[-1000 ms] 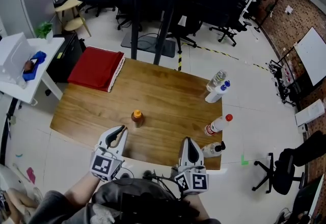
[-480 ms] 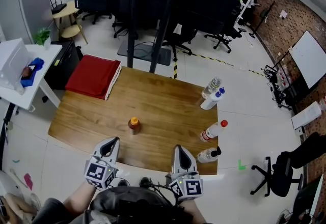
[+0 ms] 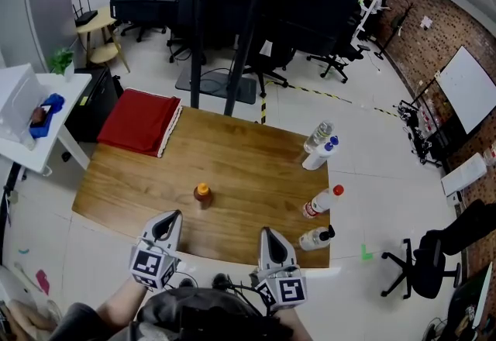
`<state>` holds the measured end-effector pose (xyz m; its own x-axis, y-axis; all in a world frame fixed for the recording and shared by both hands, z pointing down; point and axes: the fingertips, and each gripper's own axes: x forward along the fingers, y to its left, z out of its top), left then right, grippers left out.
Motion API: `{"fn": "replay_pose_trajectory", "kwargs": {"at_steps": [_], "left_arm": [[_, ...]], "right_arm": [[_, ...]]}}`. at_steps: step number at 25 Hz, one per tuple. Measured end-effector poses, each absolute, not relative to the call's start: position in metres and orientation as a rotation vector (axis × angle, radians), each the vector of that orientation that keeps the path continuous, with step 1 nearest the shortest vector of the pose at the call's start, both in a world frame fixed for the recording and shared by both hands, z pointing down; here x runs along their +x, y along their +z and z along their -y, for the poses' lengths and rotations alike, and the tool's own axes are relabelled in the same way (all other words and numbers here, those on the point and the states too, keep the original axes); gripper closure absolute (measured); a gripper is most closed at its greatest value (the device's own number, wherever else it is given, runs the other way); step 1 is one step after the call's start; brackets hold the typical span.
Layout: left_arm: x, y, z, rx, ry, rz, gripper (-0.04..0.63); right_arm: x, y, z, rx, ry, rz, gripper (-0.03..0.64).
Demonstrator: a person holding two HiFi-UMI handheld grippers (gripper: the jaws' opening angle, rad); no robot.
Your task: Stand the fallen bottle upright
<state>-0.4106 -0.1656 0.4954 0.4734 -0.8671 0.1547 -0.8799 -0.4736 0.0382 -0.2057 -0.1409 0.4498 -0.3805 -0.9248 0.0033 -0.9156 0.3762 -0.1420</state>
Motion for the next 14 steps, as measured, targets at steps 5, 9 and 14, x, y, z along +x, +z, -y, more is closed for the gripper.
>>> {"fn": "replay_pose_trajectory", "kwargs": {"at_steps": [5, 9, 14], "left_arm": [[-0.416, 0.498, 0.165, 2.586, 0.174, 1.564, 0.574], [-0.419, 0.499, 0.164, 2.577, 0.17, 1.566, 0.574], [-0.419, 0.5, 0.163, 2.569, 0.174, 1.556, 0.574]], "right_arm": [[-0.211, 0.45, 0.139, -1.697, -0.175, -2.555, 0.607], [-0.215, 0.452, 0.138, -1.693, -0.174, -2.568, 0.607], [-0.219, 0.452, 0.136, -1.68, -0.165, -2.585, 0.607]]}}
